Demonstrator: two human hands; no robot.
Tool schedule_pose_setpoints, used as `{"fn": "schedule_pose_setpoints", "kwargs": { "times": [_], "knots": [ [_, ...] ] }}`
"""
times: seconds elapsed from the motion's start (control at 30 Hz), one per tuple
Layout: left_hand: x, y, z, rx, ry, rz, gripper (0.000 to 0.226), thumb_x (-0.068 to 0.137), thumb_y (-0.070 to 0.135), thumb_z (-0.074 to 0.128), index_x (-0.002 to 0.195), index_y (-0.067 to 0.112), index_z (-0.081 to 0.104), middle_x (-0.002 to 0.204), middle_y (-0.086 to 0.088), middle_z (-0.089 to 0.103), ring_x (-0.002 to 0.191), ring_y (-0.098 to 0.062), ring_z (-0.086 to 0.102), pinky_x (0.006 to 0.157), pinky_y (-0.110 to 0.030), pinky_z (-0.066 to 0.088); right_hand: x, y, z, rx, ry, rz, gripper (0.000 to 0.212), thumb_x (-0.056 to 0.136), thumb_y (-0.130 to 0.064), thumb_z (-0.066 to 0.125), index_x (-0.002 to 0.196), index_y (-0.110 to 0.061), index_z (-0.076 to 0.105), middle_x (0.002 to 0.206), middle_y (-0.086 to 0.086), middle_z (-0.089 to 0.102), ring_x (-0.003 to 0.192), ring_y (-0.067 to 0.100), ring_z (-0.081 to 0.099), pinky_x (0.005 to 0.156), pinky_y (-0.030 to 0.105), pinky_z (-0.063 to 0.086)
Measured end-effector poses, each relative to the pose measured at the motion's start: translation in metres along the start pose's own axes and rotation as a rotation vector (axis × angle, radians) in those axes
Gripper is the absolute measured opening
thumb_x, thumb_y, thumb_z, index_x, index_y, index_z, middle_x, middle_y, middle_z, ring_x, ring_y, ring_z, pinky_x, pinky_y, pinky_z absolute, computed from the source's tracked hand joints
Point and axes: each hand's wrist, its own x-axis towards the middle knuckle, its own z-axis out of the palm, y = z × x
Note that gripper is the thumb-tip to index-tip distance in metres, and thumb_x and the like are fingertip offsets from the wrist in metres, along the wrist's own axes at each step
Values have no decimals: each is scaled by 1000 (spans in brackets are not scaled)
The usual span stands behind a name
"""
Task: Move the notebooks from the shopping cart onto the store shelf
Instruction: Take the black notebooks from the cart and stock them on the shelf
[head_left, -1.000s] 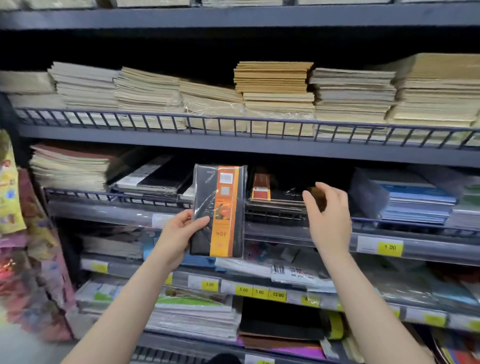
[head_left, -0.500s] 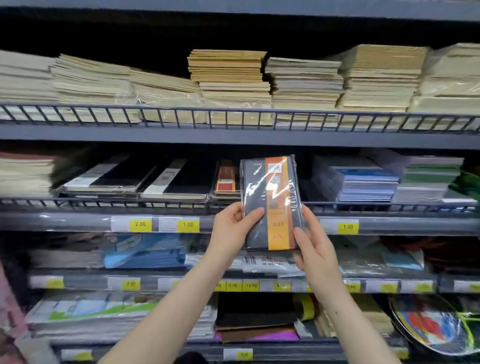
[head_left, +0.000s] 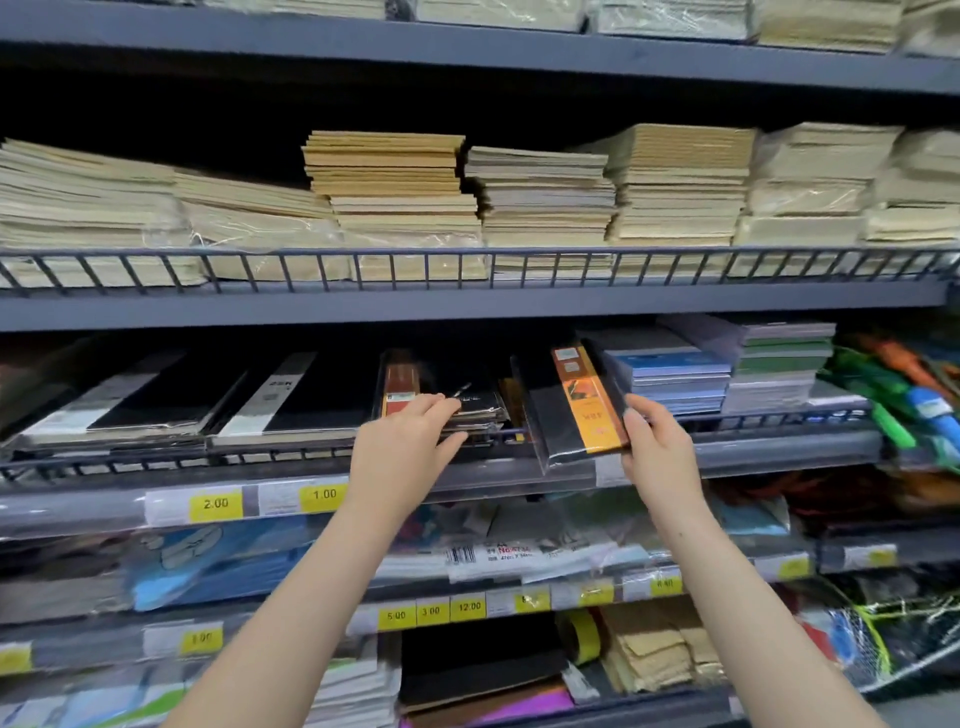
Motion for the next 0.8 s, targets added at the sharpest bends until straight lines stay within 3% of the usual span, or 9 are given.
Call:
{"fn": "schedule_pose_setpoints", "kwargs": {
  "times": [0.1, 0.2, 0.33, 0.4, 0.63, 0.8],
  "knots": [
    [1, 0, 3, -3, 26, -14, 31, 71, 34, 77, 98, 20, 71, 96, 4, 73, 64, -15, 70, 42, -24, 47, 28, -1, 24, -105, 4, -19, 39, 93, -31, 38, 130, -19, 45, 100, 1, 53, 76, 10, 46, 78, 34, 38],
    [1, 1, 6, -26, 45, -40, 30, 70, 31, 79, 97, 20, 72, 96, 4, 73, 65, -15, 70, 42, -25, 49, 41, -9, 49, -216, -8, -32, 33, 96, -26, 37, 124, -15, 51, 114, 10, 59, 96, 26, 54, 82, 34, 40],
    [-2, 1, 7, -42, 48, -52, 29, 71, 29, 79, 98, 20, 72, 98, 3, 73, 64, -18, 70, 41, -27, 49, 40, -12, 61, -836, 42, -193, 35, 95, -36, 39, 125, -22, 51, 123, 13, 49, 100, 38, 57, 78, 40, 46],
    [-4, 1, 8, -48, 47, -56, 29, 72, 29, 78, 99, 21, 72, 100, 3, 73, 65, -18, 71, 41, -27, 50, 33, -9, 60, -998, 69, -241, 31, 95, -33, 42, 122, -22, 53, 126, 11, 42, 93, 36, 59, 69, 36, 45],
    [-5, 1, 8, -67, 61, -51, 29, 72, 27, 79, 99, 20, 72, 101, 3, 73, 63, -14, 70, 41, -24, 49, 15, 11, 49, -1013, -94, -466, 27, 97, -26, 37, 102, -18, 61, 106, -2, 64, 77, 25, 65, 58, 27, 43],
    [-6, 1, 9, -64, 88, -46, 27, 74, 27, 77, 99, 19, 72, 101, 2, 73, 61, -15, 69, 40, -24, 48, 12, 20, 40, -902, -63, -517, 24, 96, -31, 37, 102, -21, 58, 101, -8, 64, 65, 18, 63, 52, 26, 49]
  ]
}}
